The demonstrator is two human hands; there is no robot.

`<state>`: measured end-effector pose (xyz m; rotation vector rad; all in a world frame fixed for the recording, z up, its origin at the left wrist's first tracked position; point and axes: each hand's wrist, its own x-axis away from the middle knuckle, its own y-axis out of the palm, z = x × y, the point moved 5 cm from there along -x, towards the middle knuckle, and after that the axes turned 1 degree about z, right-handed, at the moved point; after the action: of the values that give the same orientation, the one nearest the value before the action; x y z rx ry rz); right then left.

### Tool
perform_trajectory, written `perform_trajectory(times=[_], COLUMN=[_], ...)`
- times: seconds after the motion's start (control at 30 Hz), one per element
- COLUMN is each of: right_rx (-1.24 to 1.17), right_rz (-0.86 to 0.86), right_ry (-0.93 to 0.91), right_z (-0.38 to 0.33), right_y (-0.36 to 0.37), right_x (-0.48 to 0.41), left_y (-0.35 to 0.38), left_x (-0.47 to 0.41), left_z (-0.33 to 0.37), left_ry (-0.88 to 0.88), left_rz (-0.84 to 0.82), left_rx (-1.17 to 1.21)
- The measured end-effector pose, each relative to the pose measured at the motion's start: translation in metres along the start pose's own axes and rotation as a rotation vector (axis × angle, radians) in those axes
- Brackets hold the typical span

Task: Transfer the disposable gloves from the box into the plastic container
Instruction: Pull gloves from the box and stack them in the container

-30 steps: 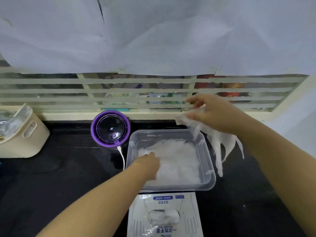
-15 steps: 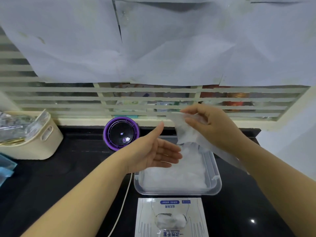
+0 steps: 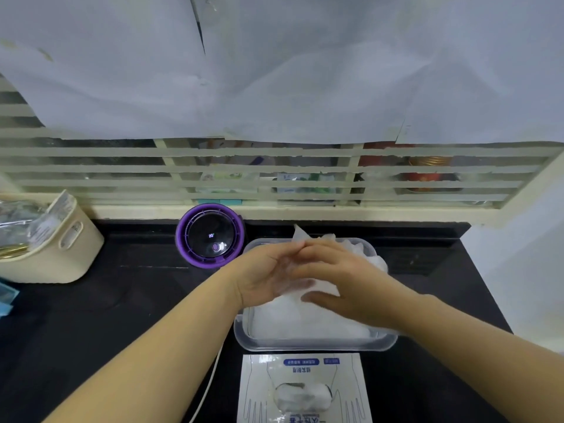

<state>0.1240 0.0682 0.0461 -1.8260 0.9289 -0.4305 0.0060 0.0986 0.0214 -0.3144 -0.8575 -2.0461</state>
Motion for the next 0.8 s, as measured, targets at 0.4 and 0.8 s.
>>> perform_trajectory(times=[0.4, 0.8], right_rx=[-0.341, 0.360], right_rz=[-0.098, -0.481], right_ry=[0.277, 0.236], right_z=[0.018, 0.057], right_y=[0.066, 0.097], right_x=[0.007, 0.000], left_y=[-0.048, -0.042], left_x=[-0.037, -0.061], left_z=[-0.007, -0.030], left_ry=[-0.193, -0.160], left_rz=[0.134, 0.226], left_rx=[-0.924, -2.215])
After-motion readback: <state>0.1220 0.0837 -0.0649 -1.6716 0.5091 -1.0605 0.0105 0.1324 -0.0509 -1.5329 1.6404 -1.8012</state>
